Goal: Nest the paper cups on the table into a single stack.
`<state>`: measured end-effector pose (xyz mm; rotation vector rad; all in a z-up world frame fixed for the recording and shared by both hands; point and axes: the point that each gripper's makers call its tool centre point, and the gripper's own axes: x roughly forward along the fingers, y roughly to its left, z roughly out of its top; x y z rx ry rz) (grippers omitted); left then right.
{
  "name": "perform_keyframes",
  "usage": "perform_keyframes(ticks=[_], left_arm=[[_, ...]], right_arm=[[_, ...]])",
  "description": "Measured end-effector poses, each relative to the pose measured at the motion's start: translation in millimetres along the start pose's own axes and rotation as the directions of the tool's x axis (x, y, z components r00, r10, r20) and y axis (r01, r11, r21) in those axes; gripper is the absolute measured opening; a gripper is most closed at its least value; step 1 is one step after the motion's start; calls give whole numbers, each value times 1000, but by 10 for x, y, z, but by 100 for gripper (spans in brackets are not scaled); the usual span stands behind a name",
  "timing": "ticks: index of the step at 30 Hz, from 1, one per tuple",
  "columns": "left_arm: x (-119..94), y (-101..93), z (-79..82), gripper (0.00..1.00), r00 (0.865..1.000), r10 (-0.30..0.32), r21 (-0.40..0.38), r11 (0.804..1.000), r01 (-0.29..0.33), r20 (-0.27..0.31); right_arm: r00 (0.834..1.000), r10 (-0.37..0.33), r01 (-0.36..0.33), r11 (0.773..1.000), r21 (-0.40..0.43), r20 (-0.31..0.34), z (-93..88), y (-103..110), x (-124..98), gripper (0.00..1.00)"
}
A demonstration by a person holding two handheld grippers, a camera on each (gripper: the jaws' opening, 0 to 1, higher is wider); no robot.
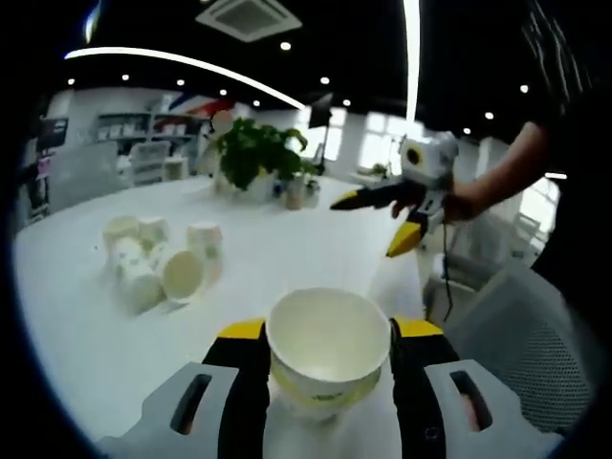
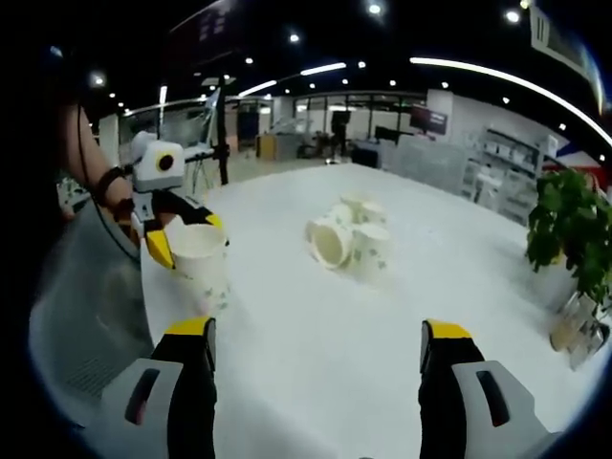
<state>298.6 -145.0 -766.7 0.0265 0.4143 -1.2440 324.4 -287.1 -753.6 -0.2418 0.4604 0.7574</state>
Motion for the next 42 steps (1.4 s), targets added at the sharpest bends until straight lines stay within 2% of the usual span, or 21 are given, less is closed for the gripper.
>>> perform_keyframes(ticks=[8, 21, 24, 28, 33, 39, 42], left_arm=[[-34, 8, -11, 54, 1000, 11, -8, 1000, -11, -1], [-58, 61, 13, 53, 999, 29, -36, 999, -28, 18], [-97, 96, 90, 54, 998, 40, -42, 998, -38, 44], [-196, 177, 283, 57, 994, 74, -29, 997, -71, 87], [-303, 274, 414, 62, 989, 104, -4, 995, -104, 108], [-459, 381, 566, 73, 980, 152, 38, 987, -158, 126], [-537, 422, 597, 77, 978, 164, 48, 984, -171, 130]], right_arm=[[1000, 9, -9, 1000, 2, 2, 36, 26, 29, 86], [1000, 15, -15, 1000, 2, 2, 56, 26, 42, 86], [1000, 12, -12, 1000, 4, -4, 36, 14, 41, 86], [1000, 9, -9, 1000, 7, -4, 50, 6, 45, 86], [1000, 6, -6, 1000, 9, 4, 65, -15, 66, 86], [1000, 5, -5, 1000, 8, 9, 102, -17, 82, 86], [1000, 3, -4, 1000, 8, 17, 125, -15, 87, 86]])
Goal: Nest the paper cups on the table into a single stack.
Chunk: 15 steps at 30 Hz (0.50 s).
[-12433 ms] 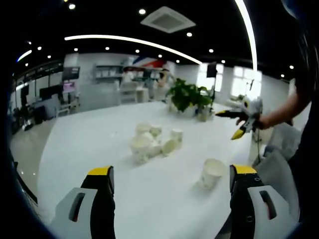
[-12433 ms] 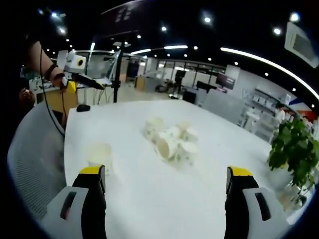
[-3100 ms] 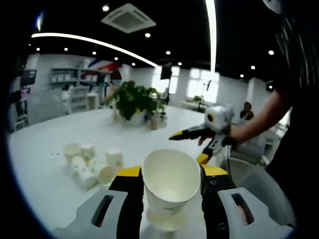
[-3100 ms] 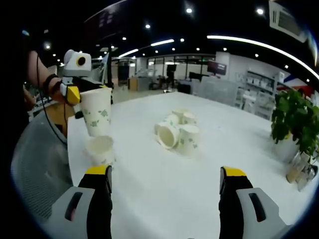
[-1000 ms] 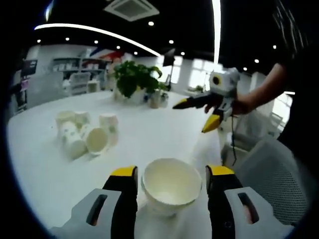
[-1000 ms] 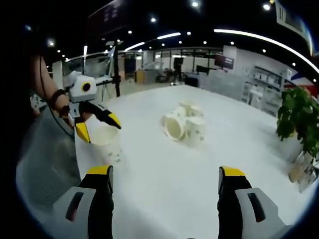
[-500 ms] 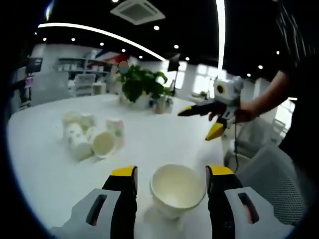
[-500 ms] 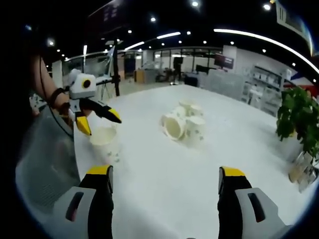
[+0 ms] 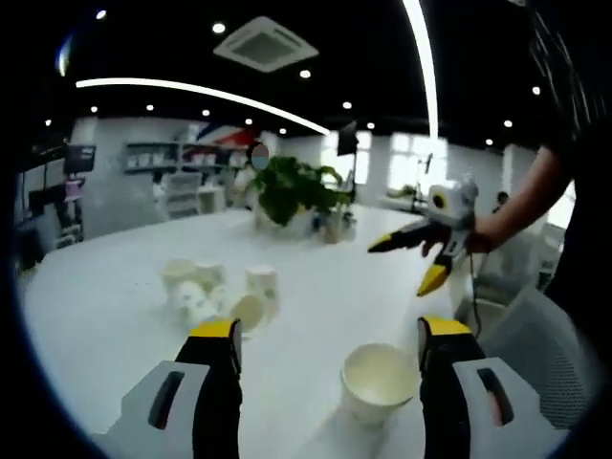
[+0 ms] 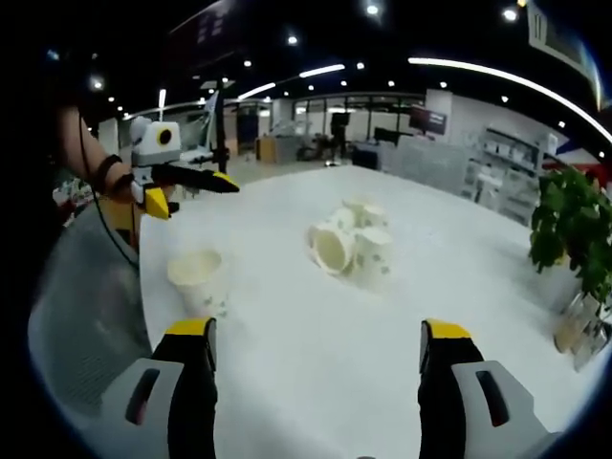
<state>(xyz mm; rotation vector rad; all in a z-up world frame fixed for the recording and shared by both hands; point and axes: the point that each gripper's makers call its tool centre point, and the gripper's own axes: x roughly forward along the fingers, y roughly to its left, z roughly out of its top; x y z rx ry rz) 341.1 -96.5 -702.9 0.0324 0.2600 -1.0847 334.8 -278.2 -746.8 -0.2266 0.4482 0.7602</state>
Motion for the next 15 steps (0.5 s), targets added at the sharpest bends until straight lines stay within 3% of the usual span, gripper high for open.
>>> perform_keyframes(ticks=[2, 5, 15], left_arm=[[-35, 43, 9, 85, 1000, 9, -2, 1000, -9, -3], [-112, 117, 27, 86, 999, 27, 23, 999, -27, -17], [-374, 414, 131, 98, 991, 130, -13, 991, -130, 14]], right_arm=[[1000, 0, 0, 1000, 0, 0, 5, 0, 2, 86], [1000, -1, 1, 1000, -2, 5, 21, -1, 4, 86], [1000, -8, 8, 1000, -6, 6, 57, -4, -2, 87]])
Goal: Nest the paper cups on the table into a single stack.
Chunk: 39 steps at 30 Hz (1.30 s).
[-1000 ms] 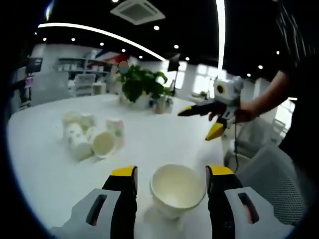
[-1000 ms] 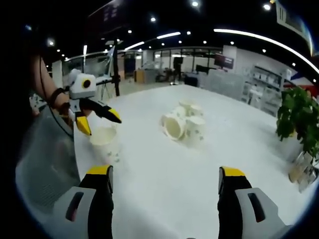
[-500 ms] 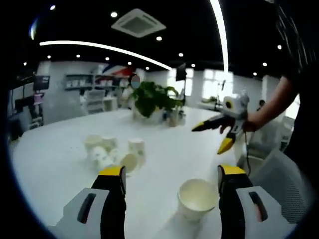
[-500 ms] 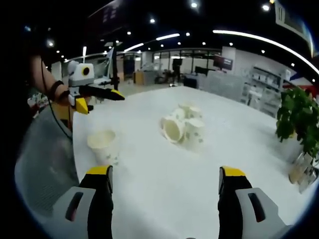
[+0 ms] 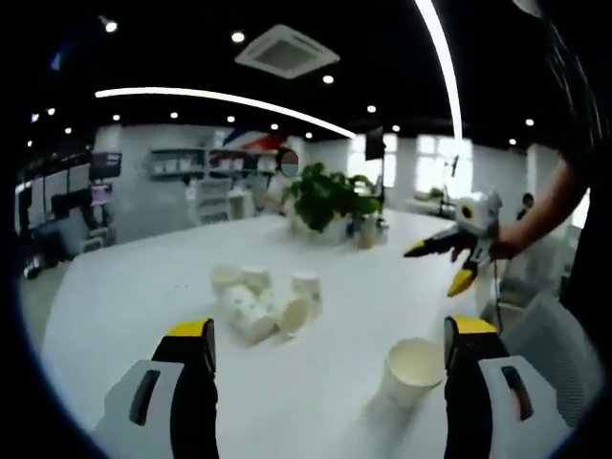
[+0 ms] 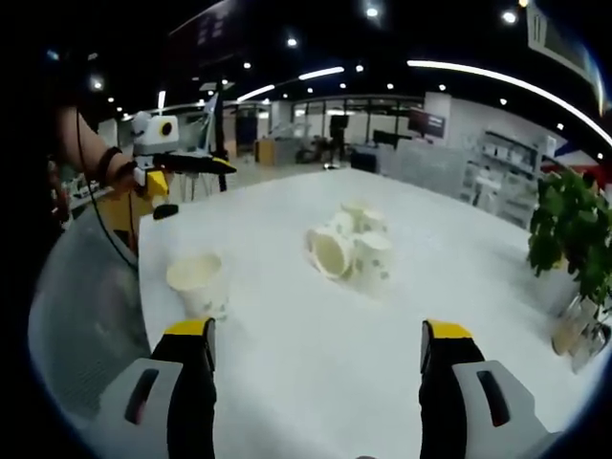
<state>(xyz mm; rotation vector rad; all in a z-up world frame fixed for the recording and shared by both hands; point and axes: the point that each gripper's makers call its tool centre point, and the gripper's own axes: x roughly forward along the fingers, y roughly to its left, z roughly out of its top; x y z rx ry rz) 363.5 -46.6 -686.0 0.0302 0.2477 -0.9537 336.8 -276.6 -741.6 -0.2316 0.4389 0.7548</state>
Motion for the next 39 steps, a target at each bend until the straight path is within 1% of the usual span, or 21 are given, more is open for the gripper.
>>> perform_keyframes(ticks=[2, 8, 12, 14, 17, 22, 24, 25, 28, 31, 34, 39], left_arm=[[-35, 21, -41, 98, 1000, 7, -17, 1000, -7, -21], [-118, 60, -56, 98, 999, 22, -28, 999, -22, -24], [-154, 121, -101, 98, 999, 40, -38, 998, -41, -35], [-182, 171, -120, 98, 998, 57, -43, 997, -58, -42], [-251, 301, -156, 98, 994, 97, -56, 993, -99, -40], [-290, 377, -225, 98, 991, 123, -58, 990, -126, -48], [-302, 392, -240, 98, 991, 129, -55, 990, -131, -44], [-304, 401, -248, 98, 990, 133, -57, 989, -135, -44], [-322, 431, -278, 98, 988, 149, -58, 987, -151, -45], [-334, 434, -304, 98, 987, 157, -62, 985, -160, -47], [-349, 438, -331, 98, 985, 168, -62, 983, -170, -47], [-363, 448, -360, 98, 982, 183, -63, 981, -186, -51]], right_arm=[[1000, -1, 1, 1000, -3, 1, 18, -8, -4, 88], [1000, 1, -1, 1000, -2, 1, 60, -41, -8, 88], [1000, 3, -3, 1000, -8, -2, 58, -64, -1, 88], [1000, 3, -3, 1000, -10, -5, 65, -67, 3, 89], [1000, -2, 2, 1000, -10, -6, 66, -106, 13, 90], [1000, -12, 11, 1000, -24, -12, 58, -187, 51, 95], [999, -23, 21, 999, -43, -25, 50, -248, 87, 99], [999, -25, 24, 998, -56, -21, 61, -279, 110, 100], [1000, -19, 18, 999, -48, -24, 91, -360, 184, 100], [1000, -15, 14, 998, -58, -27, 125, -466, 288, 100], [1000, -13, 11, 998, -66, -26, 156, -597, 426, 100], [999, -12, 8, 994, -105, -37, 215, -835, 672, 100]])
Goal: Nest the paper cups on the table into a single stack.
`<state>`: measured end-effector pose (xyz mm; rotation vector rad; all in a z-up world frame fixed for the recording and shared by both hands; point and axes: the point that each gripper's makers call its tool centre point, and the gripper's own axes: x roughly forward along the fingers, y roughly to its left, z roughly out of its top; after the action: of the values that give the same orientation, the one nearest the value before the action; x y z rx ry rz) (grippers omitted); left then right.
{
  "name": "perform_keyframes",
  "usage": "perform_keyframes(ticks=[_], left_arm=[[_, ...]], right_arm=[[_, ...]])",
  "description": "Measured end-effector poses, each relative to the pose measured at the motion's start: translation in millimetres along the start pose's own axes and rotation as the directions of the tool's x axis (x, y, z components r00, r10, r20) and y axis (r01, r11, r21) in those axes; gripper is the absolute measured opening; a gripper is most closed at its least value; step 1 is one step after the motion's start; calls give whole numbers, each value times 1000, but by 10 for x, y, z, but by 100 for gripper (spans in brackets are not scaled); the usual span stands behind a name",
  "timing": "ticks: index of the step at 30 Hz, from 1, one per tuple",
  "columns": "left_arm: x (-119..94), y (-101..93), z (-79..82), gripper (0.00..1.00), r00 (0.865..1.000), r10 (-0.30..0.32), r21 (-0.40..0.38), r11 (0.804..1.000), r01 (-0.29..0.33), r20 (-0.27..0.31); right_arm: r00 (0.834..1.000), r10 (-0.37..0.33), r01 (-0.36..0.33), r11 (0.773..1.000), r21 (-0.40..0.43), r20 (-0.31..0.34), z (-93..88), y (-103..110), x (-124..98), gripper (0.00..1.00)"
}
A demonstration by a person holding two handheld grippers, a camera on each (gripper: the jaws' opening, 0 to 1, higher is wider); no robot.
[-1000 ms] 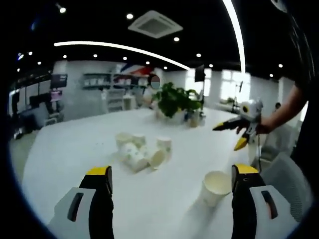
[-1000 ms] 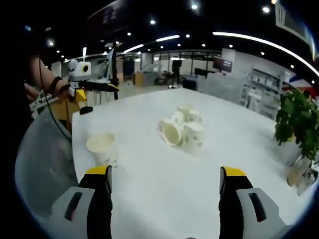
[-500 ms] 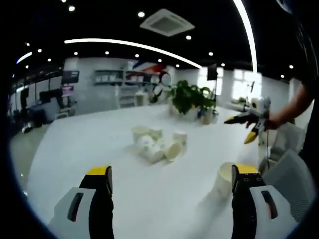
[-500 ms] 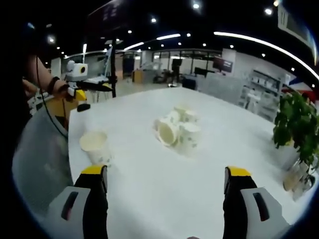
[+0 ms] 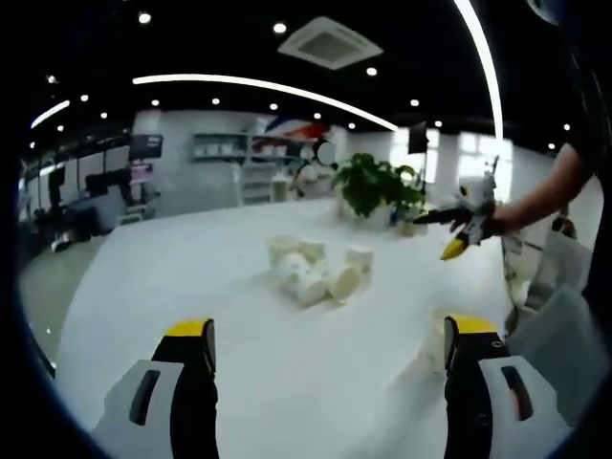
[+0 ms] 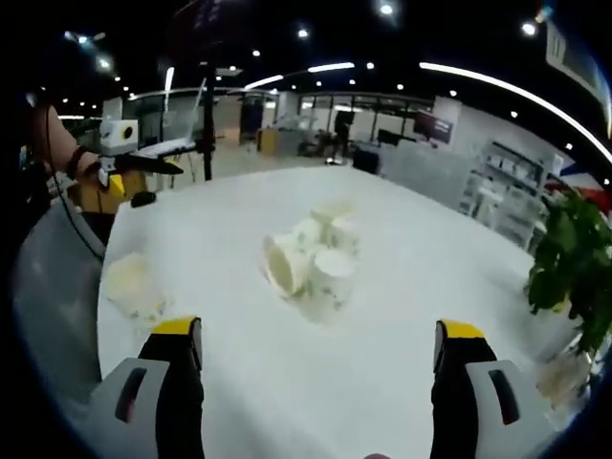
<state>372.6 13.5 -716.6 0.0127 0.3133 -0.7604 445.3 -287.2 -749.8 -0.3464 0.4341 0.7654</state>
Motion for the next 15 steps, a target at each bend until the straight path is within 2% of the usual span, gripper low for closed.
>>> perform_keyframes(ticks=[8, 15], left_arm=[[24, 7, -38, 98, 1000, 27, -8, 1000, -27, 5], [34, -17, -83, 98, 1000, 25, -21, 999, -26, -9]], right_arm=[[1000, 21, -22, 997, -78, -14, 140, -279, 384, 96], [998, 65, -67, 991, -116, -23, 188, -311, 629, 88]])
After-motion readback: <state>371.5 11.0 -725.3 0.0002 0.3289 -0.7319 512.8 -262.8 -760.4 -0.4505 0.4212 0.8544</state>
